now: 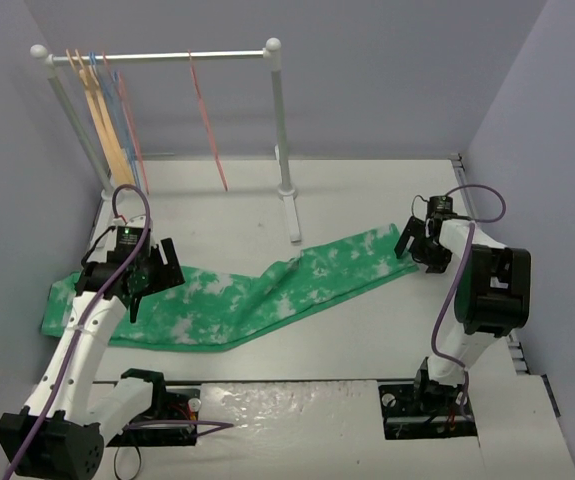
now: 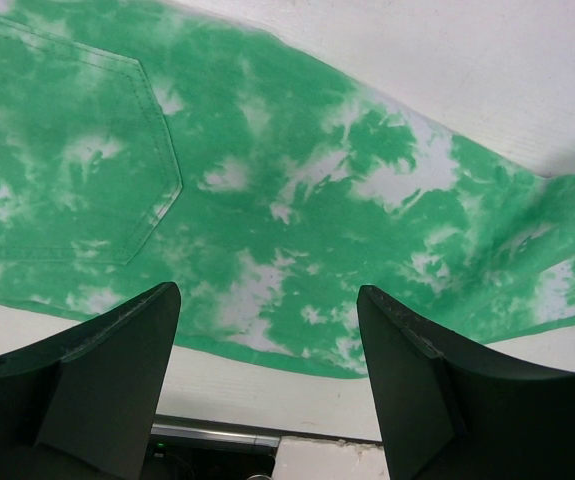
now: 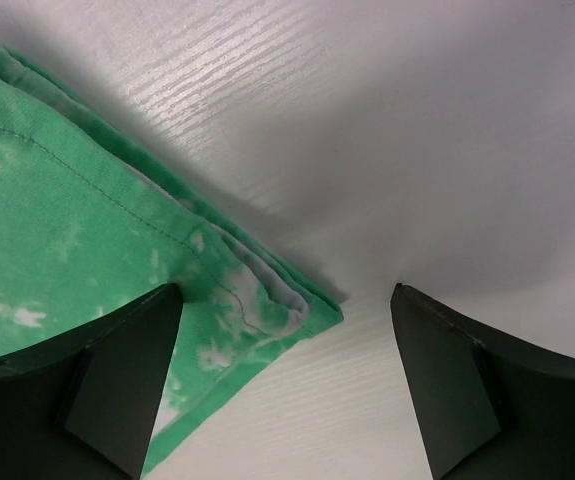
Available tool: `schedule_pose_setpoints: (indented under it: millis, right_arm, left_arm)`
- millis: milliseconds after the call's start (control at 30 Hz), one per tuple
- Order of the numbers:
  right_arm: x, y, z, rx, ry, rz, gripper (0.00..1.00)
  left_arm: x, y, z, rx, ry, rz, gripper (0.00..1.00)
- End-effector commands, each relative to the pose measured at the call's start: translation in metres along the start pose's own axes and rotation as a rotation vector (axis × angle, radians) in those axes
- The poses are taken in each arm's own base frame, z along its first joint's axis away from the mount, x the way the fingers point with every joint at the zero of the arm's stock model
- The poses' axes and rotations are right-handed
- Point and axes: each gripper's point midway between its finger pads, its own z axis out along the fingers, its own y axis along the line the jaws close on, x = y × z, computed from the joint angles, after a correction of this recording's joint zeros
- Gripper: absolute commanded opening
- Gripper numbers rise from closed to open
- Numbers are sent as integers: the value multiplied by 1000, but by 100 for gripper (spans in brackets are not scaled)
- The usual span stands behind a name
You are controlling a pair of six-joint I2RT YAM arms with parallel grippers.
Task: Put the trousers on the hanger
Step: Fold the trousers at the center of the board.
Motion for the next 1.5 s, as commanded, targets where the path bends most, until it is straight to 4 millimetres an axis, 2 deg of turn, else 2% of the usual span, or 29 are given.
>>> schedule_pose_setpoints:
  millis: [0,167,367,533,700,733,900,1000,1100,1233,1300,1333,1467]
  right_arm:
    - [25,3,6,-22,56,12,81]
    - [37,4,-2,-24,69,14,77]
    - [46,10,-1,-19,87,-9,72]
    - [43,12,4,-15,84,-14,68]
    - [39,15,9,-17,84,-7,59]
    - [38,16,10,-15,81,-8,55]
    - [33,16,16,-5,66,-21,23]
    - [23,21,19,-15,50,-28,6]
    - [0,31,12,-40,1,-39,0]
    - [-62,29,-23,-43,-157,6,0]
    - [-105,15,-49,-24,-252,51,0]
    - [-120,3,-62,8,-283,73,0]
    - [-186,-58,-123,117,-440,203,0]
  left_arm:
    - [-9,-5,-1,17,-29,1,69]
    - [-9,-5,0,19,-32,2,69]
    - [-9,-5,0,19,-32,2,69]
    - [-8,-4,-1,18,-31,7,69]
    - [-4,-3,-1,16,-27,6,69]
    - [-4,-2,-1,16,-25,6,69]
    - [-4,-2,-1,15,-24,8,69]
    - [-5,-3,-3,16,-27,9,69]
    - [-6,-3,-6,16,-27,10,69]
    - [-12,-5,-12,20,-36,9,69]
    - [-15,-6,-15,24,-45,5,69]
    - [-17,-7,-16,25,-48,2,69]
    - [-21,-14,-20,58,-49,-6,69]
